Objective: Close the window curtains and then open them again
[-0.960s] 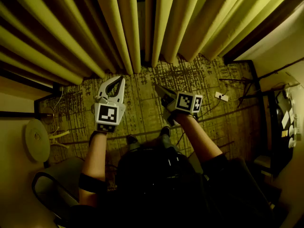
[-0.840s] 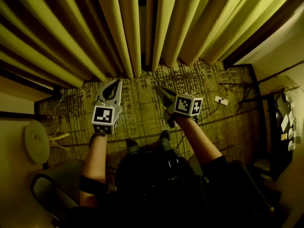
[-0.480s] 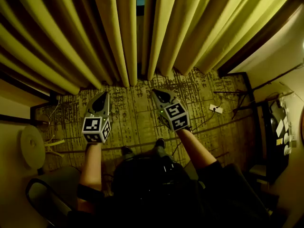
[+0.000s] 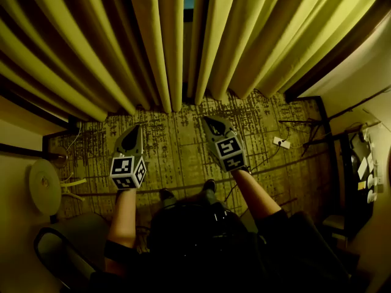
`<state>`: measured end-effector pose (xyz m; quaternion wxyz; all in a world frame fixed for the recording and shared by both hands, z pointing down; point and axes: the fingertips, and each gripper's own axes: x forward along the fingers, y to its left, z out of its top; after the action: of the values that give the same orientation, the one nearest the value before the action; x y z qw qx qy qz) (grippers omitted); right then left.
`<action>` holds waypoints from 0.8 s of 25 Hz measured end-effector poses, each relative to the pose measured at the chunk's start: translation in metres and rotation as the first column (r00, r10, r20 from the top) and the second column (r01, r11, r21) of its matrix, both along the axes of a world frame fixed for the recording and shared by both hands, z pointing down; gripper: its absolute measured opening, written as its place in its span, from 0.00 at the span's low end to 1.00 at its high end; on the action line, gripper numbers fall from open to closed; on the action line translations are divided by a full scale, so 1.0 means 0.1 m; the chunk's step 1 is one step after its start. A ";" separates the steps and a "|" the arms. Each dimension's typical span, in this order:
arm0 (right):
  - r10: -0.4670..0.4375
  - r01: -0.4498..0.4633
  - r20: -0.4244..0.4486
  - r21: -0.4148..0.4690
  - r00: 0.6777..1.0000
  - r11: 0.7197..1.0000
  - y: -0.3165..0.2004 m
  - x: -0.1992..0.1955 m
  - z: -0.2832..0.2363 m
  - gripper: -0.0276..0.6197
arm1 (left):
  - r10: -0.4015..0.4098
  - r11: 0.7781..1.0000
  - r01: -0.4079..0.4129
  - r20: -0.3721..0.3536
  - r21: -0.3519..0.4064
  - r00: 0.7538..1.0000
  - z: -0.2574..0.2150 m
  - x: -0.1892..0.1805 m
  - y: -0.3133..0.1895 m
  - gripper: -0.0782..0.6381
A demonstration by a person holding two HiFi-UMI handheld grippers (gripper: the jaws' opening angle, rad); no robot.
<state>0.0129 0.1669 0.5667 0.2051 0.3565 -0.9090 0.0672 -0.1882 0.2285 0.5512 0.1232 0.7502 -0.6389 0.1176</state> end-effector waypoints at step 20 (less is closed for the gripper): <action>0.101 -0.100 0.052 -0.034 0.994 0.994 0.27 -0.94 0.16 0.04 | 0.128 0.991 -0.128 0.000 0.034 0.992 -0.08 -0.80 0.08 0.11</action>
<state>-0.0810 0.1944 0.5827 0.1828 0.3966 -0.8939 0.1011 -0.2683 0.2363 0.5435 0.1034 0.7917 -0.5913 0.1136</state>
